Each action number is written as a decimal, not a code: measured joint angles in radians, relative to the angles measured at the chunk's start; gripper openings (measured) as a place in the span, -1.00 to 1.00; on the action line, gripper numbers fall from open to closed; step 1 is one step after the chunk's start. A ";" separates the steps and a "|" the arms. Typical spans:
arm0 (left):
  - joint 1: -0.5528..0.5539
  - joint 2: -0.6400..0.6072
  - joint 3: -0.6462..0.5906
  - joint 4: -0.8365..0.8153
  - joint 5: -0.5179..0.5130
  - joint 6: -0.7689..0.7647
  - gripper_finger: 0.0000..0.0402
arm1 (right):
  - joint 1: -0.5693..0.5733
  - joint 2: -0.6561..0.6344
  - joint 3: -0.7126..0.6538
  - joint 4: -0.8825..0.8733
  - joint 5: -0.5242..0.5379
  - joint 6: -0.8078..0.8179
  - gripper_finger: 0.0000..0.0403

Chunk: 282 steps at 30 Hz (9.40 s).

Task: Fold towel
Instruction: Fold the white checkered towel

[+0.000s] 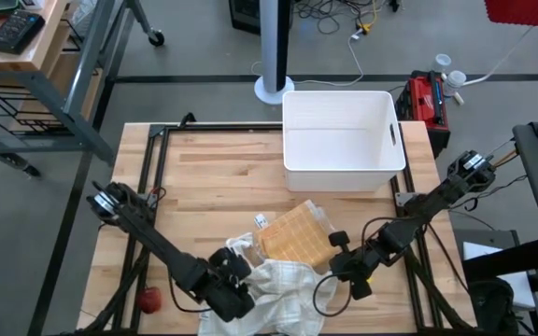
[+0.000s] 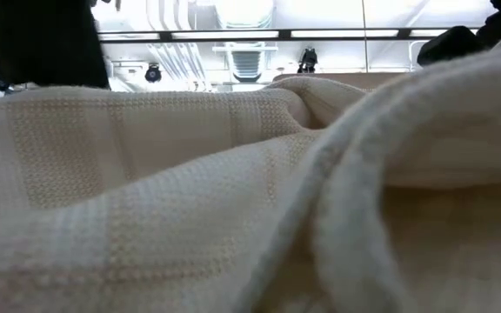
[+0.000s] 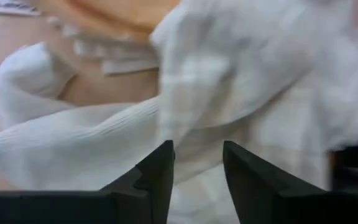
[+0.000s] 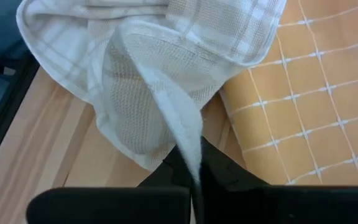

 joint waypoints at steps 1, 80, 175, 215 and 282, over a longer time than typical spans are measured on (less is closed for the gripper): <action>0.001 0.010 -0.001 -0.018 0.002 0.001 -0.32 | 0.000 0.000 0.000 0.000 0.000 0.001 -1.00; -0.127 0.123 0.769 -0.809 0.088 -0.225 -0.82 | 0.064 -0.327 0.708 -0.913 0.383 -0.141 -1.00; -0.275 -0.299 0.970 -0.880 0.112 -0.474 -1.00 | 0.063 -0.350 1.468 -1.172 0.065 0.070 -1.00; -0.330 -0.091 0.901 -0.875 0.012 -0.587 -1.00 | 0.125 -0.440 1.186 -1.171 0.325 0.131 -1.00; -0.251 0.373 0.976 -0.407 0.297 -0.537 -0.96 | 0.476 -0.321 0.295 -0.823 -0.570 0.959 -1.00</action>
